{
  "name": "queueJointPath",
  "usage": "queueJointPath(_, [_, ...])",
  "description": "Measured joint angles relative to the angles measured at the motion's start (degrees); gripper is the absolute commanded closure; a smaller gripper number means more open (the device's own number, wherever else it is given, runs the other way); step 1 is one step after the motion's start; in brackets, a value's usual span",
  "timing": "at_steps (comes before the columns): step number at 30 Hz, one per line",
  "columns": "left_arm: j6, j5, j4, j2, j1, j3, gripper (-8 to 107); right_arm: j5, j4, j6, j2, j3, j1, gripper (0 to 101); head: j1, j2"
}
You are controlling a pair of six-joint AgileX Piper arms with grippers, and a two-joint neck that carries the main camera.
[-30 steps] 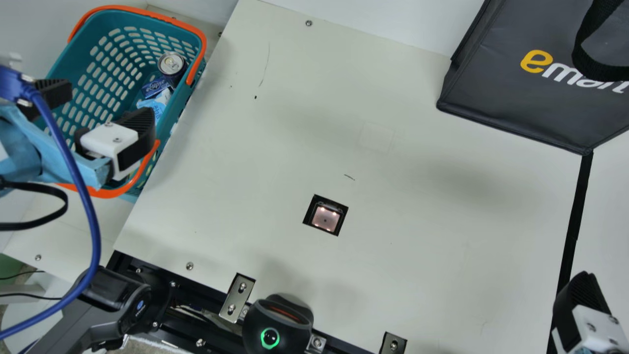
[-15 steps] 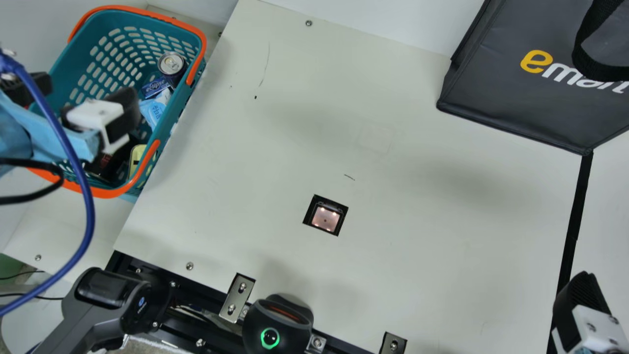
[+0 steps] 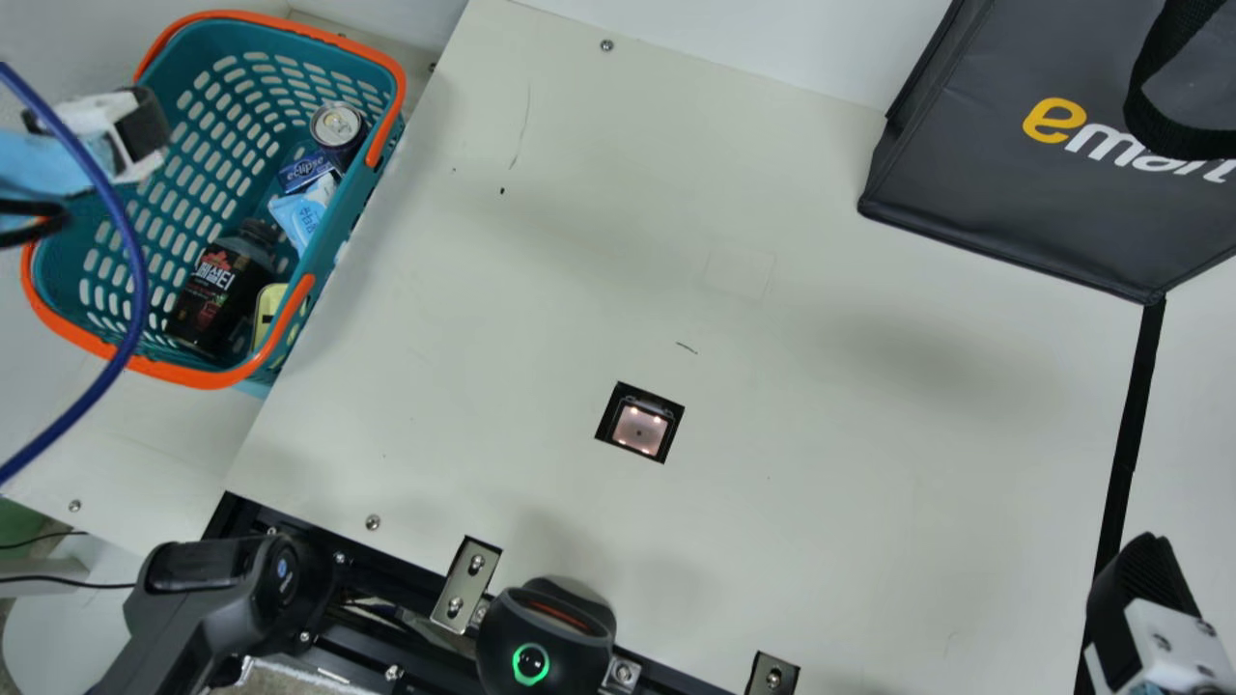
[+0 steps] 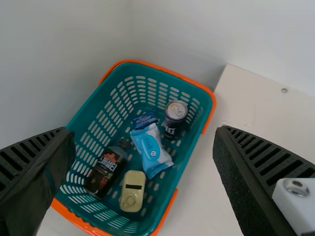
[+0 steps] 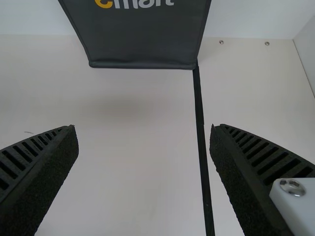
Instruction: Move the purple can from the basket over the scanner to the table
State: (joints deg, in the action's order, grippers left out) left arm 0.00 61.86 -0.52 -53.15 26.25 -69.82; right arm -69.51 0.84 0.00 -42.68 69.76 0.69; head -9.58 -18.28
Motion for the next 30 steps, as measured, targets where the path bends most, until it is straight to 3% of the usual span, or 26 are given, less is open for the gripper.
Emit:
queueJointPath(12, [20.1, -5.8, -10.5, -15.4, 15.0, -1.7, 9, 0.0, 0.0, 0.0, 0.0, 0.0, 0.0, 6, 0.0, 0.0])
queueJointPath(20, [29.9, -7.0, -13.1, -24.8, 16.0, -3.0, 9, 0.0, 0.0, 0.0, 0.0, 0.0, 0.0, 6, 0.0, 0.0])
queueJointPath(30, [35.8, -8.3, -15.2, -34.6, 14.1, -3.5, 9, 0.0, 0.0, 0.0, 0.0, 0.0, 0.0, 6, -0.1, 0.0])
